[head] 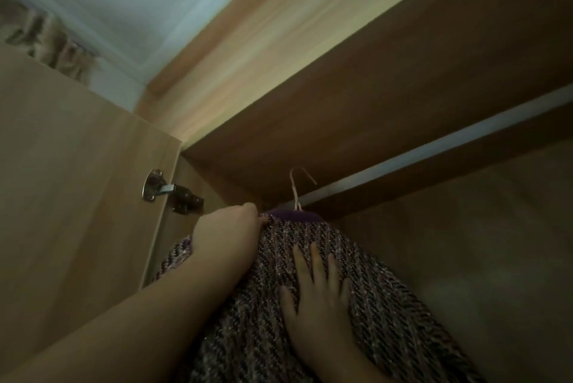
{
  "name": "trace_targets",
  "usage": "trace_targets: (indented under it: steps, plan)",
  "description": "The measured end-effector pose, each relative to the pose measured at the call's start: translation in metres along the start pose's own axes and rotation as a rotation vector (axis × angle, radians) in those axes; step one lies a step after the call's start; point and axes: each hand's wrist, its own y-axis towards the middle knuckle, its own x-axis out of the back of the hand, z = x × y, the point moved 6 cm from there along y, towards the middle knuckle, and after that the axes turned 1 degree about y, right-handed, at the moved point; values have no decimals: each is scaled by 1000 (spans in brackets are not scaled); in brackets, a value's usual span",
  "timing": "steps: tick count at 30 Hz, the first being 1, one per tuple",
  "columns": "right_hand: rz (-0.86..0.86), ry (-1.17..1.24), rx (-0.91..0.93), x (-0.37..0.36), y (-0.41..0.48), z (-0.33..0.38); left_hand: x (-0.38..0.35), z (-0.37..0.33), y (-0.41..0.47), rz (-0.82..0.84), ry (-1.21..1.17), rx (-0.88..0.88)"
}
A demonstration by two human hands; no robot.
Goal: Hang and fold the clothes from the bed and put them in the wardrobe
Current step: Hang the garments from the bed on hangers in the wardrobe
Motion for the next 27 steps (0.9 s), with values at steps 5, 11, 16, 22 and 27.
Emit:
trace_targets:
  steps: [5,11,16,22,27]
  plan:
    - [14,51,12,-30,33,-32,-38,-25,26,132,22,21]
    - [104,157,38,-82,38,-54,-89,-30,14,184,76,65]
    - [54,195,54,-114,15,-49,-88,-29,-18,61,125,23]
    - [8,187,36,-106,-12,-39,-77,-36,-68,107,262,-208]
    - [110,103,8,-80,-59,-48,-67,-39,-109,267,63,-325]
